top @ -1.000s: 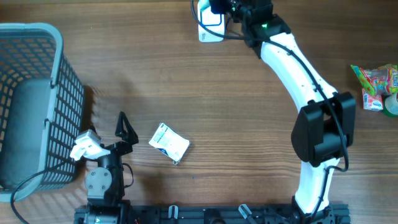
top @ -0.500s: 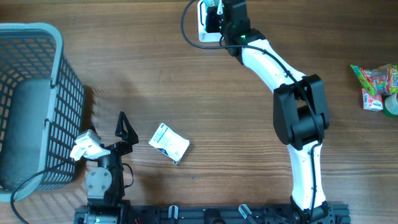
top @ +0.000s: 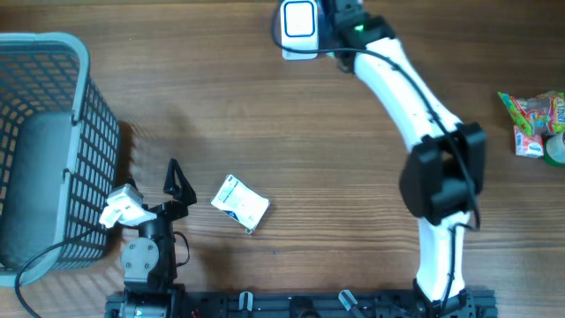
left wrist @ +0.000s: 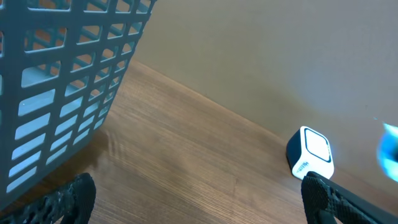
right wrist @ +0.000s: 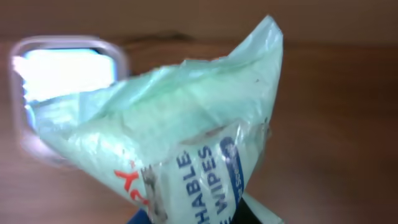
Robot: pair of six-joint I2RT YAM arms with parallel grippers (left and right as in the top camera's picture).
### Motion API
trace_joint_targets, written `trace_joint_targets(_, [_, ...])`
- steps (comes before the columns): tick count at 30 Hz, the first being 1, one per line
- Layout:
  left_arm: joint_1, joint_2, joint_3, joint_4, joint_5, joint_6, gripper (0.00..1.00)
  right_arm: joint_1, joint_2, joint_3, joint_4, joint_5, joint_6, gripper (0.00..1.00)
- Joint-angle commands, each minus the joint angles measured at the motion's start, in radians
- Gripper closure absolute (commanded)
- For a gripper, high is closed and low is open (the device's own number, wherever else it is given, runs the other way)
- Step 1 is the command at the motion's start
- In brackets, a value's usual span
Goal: Scan the item barcode
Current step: 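Carry the wipes pouch to the right edge and release it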
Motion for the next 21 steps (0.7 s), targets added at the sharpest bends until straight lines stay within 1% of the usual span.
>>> trace_joint_targets(1, [0.005, -0.003, -0.006, 0.003, 0.005, -0.003, 0.0, -0.103, -0.078, 0.021, -0.229, 0.251, 0.146, 0.95])
trace_joint_targets(2, [0.005, -0.003, -0.006, 0.003, 0.005, -0.003, 0.0, -0.151, -0.076, -0.006, -0.308, 0.251, 0.224, 0.95])
trace_joint_targets(3, [0.005, -0.003, -0.006, 0.003, 0.005, -0.003, 0.0, -0.19, -0.076, -0.038, -0.329, 0.25, 0.26, 0.95])
trace_joint_targets(4, [0.005, -0.003, -0.006, 0.003, 0.005, -0.002, 0.0, -0.229, -0.076, -0.075, -0.326, 0.244, 0.264, 0.95])
trace_joint_targets(7, [0.005, -0.003, -0.006, 0.003, 0.005, -0.002, 0.0, -0.37, -0.076, -0.242, -0.224, 0.227, 0.237, 0.95])
trace_joint_targets(10, [0.005, -0.003, -0.006, 0.003, 0.005, -0.003, 0.0, -0.477, -0.076, -0.41, -0.068, 0.158, 0.113, 0.95])
trace_joint_targets(12, [0.005, -0.003, -0.006, 0.003, 0.005, -0.002, 0.0, -0.549, -0.076, -0.504, 0.005, 0.161, 0.101, 0.95])
trace_joint_targets(15, [0.005, -0.003, -0.006, 0.003, 0.005, -0.002, 0.0, -0.622, -0.08, -0.519, -0.014, 0.147, 0.101, 0.96])
trace_joint_targets(16, [0.005, -0.003, -0.006, 0.003, 0.005, -0.003, 0.0, -0.632, -0.088, -0.509, -0.031, 0.13, 0.101, 0.91])
trace_joint_targets(17, [0.005, -0.003, -0.006, 0.003, 0.005, -0.002, 0.0, -0.636, -0.101, -0.489, -0.048, 0.083, 0.1, 0.51])
trace_joint_targets(18, [0.005, -0.003, -0.006, 0.003, 0.005, -0.003, 0.0, -0.634, -0.12, -0.463, -0.064, 0.012, 0.094, 0.28])
trace_joint_targets(19, [0.005, -0.003, -0.006, 0.003, 0.005, -0.002, 0.0, -0.629, -0.133, -0.445, -0.074, -0.042, 0.093, 0.15])
trace_joint_targets(20, [0.005, -0.003, -0.006, 0.003, 0.005, -0.003, 0.0, -0.613, -0.163, -0.404, -0.101, -0.152, 0.094, 0.0])
trace_joint_targets(21, [0.005, -0.003, -0.006, 0.003, 0.005, -0.002, 0.0, -0.598, -0.185, -0.373, -0.129, -0.238, 0.095, 0.0])
